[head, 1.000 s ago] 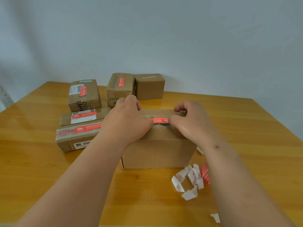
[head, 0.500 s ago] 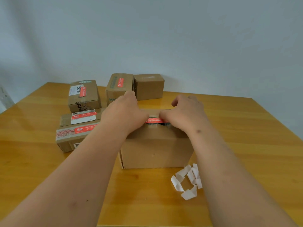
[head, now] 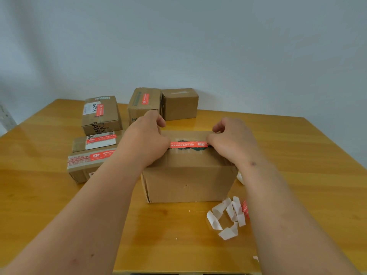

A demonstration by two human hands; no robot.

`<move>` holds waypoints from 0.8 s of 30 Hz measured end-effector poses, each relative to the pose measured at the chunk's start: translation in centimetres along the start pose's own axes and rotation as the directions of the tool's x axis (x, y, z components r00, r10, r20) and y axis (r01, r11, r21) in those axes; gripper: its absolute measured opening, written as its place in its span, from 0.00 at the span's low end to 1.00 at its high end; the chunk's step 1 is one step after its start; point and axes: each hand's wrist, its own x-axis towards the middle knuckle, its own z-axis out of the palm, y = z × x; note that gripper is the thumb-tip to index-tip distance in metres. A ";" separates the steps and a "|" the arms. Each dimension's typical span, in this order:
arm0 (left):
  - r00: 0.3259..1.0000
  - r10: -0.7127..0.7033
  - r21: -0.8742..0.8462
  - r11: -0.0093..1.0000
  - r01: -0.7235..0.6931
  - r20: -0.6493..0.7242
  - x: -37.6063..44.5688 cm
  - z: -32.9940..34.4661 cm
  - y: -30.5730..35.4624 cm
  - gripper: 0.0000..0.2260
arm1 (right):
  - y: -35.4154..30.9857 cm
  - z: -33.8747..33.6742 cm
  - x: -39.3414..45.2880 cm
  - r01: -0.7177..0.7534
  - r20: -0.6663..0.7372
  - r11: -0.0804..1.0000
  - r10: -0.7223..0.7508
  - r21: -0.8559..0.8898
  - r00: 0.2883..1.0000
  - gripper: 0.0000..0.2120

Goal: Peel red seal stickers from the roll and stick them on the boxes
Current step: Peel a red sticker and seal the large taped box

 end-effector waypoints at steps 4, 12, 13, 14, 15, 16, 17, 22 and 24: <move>1.000 0.012 -0.021 1.000 -0.012 -0.010 -1.1 0.1 0.1 0.13 | 0.1 -0.3 -1.0 0.049 0.063 0.999 -0.049 -0.006 0.997 0.19; 0.997 0.041 -0.024 0.999 -0.042 -0.066 -2.3 0.4 0.3 0.13 | 0.8 -0.2 -2.1 0.094 0.018 0.995 -0.094 0.024 0.995 0.13; 0.997 0.053 -0.023 0.998 -0.054 -0.049 -2.5 0.3 0.1 0.13 | 0.9 -0.4 -2.3 0.111 0.015 0.993 -0.111 0.038 0.994 0.13; 0.998 0.058 -0.017 0.998 -0.058 -0.007 -2.7 0.1 -0.1 0.15 | 1.0 -0.7 -2.5 0.132 0.041 0.989 -0.135 0.060 0.990 0.14; 0.996 0.048 0.006 0.999 -0.049 0.075 -3.0 -0.1 -0.3 0.18 | 1.3 -1.1 -2.7 0.157 0.105 0.985 -0.164 0.069 0.981 0.19; 0.983 0.040 0.055 0.997 -0.051 0.177 -3.2 -0.4 -0.5 0.25 | 1.5 -1.6 -2.9 0.178 0.211 0.983 -0.184 0.049 0.960 0.27; 0.962 0.037 0.113 0.991 -0.069 0.270 -3.3 -0.6 -0.7 0.31 | 1.6 -2.0 -3.1 0.199 0.324 0.980 -0.186 -0.008 0.928 0.37; 0.945 0.079 0.025 0.996 -0.091 0.318 -3.6 -1.0 -0.7 0.34 | 1.5 -2.5 -4.0 0.247 0.352 0.967 -0.212 -0.057 0.912 0.41; 0.970 0.055 -0.086 0.996 -0.035 0.239 -3.7 -1.5 -0.5 0.30 | 1.5 -2.9 -4.3 0.237 0.247 0.970 -0.245 0.062 0.938 0.33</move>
